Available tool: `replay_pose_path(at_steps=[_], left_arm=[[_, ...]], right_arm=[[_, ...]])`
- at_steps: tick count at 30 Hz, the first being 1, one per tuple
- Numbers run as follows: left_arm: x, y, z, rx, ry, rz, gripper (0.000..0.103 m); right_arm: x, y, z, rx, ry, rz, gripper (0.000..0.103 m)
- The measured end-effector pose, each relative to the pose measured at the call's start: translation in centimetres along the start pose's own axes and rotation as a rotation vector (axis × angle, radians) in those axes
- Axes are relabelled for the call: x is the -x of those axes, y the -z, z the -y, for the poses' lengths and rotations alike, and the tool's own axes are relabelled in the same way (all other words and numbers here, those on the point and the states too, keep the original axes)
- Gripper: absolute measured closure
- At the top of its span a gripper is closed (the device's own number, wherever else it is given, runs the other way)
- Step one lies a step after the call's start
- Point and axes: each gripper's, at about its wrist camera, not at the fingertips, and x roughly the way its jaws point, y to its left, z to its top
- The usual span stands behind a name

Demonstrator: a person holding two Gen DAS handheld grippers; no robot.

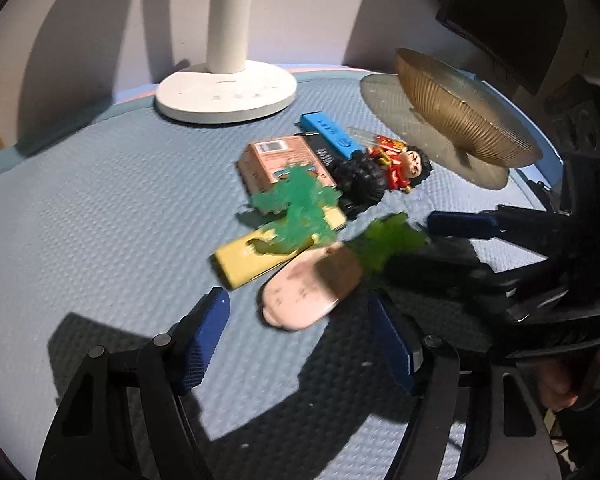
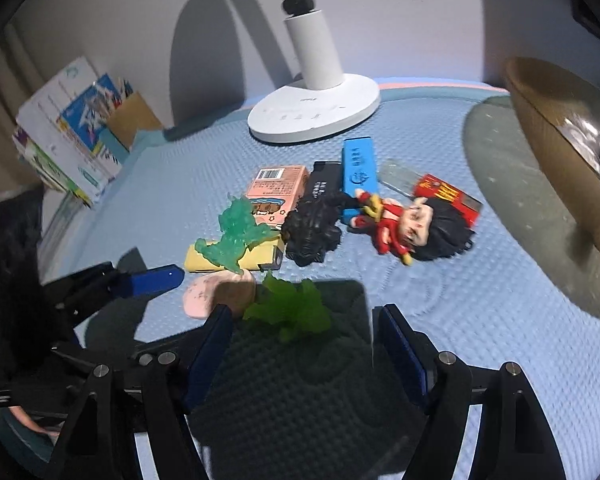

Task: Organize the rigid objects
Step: 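Grasp the pink eraser with left gripper while right gripper grasps the green figure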

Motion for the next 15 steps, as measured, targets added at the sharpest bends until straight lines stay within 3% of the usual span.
replay_pose_path(at_steps=[4, 6, 8, 11, 15], left_arm=[[-0.7, -0.2, 0.9, -0.037, -0.045, 0.014, 0.034], [-0.7, -0.2, 1.1, -0.039, -0.069, 0.027, 0.039], [-0.6, -0.1, 1.3, -0.044, -0.068, 0.037, 0.054], [0.1, 0.3, 1.8, -0.042, -0.04, 0.052, 0.067], [1.1, 1.4, 2.0, 0.01, -0.022, 0.063, 0.069]], right_arm=[[-0.8, -0.4, -0.7, 0.04, 0.038, 0.003, 0.044], [-0.8, -0.3, -1.2, 0.064, 0.025, 0.003, 0.061], [-0.5, -0.2, -1.5, 0.073, 0.053, 0.017, 0.061], [1.0, 0.0, -1.1, 0.051, 0.046, 0.058, 0.061], [4.8, 0.9, -0.3, 0.025, 0.039, 0.12, 0.061]])
